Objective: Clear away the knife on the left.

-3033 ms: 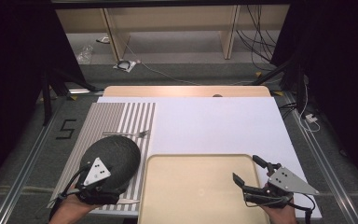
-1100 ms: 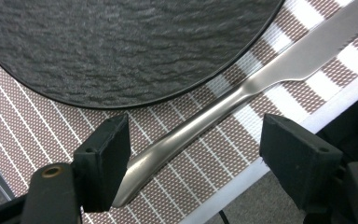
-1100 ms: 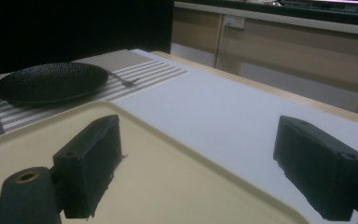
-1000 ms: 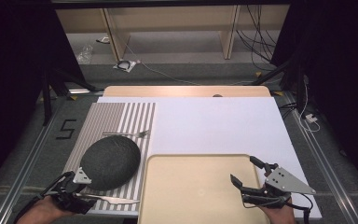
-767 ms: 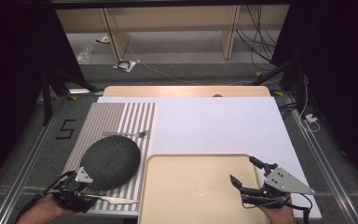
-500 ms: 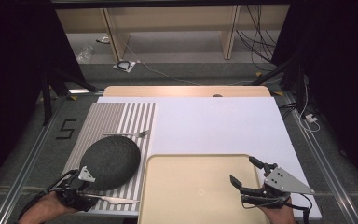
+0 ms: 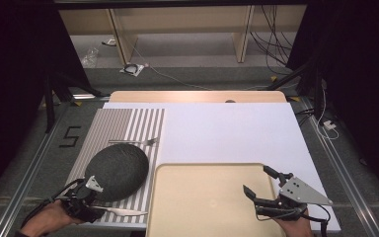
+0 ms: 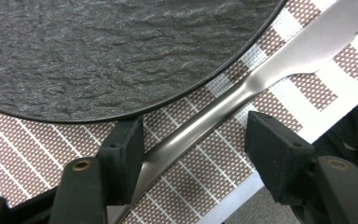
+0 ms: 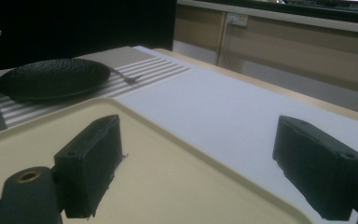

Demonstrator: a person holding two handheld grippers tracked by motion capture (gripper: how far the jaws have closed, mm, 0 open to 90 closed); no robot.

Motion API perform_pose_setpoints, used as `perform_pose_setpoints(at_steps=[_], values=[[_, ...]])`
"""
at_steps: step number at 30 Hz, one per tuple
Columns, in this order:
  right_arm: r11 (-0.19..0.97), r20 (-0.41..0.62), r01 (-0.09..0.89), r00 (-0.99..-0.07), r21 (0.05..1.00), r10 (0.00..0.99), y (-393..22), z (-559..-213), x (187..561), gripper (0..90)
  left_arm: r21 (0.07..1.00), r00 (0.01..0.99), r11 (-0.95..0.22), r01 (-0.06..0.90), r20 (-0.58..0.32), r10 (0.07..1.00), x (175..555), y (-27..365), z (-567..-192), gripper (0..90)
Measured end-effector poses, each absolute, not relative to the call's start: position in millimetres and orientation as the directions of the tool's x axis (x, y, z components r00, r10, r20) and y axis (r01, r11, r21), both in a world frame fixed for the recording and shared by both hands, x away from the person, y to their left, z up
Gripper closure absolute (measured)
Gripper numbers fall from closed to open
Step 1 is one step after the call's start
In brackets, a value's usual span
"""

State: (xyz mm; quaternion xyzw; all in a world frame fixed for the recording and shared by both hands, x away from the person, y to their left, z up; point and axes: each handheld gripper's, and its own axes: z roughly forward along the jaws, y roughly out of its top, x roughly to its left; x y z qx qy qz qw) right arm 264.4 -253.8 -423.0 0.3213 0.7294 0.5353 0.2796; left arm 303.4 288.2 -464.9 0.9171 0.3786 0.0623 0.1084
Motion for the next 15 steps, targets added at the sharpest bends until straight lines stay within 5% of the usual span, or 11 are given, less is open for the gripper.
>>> perform_pose_setpoints(at_steps=[15], values=[[0.229,-0.069,0.170,-0.641,0.958,0.764,-254,-424,265,16.5,0.144,0.807,-0.811,0.566,0.104,0.582,296,267,-461,56.8]])
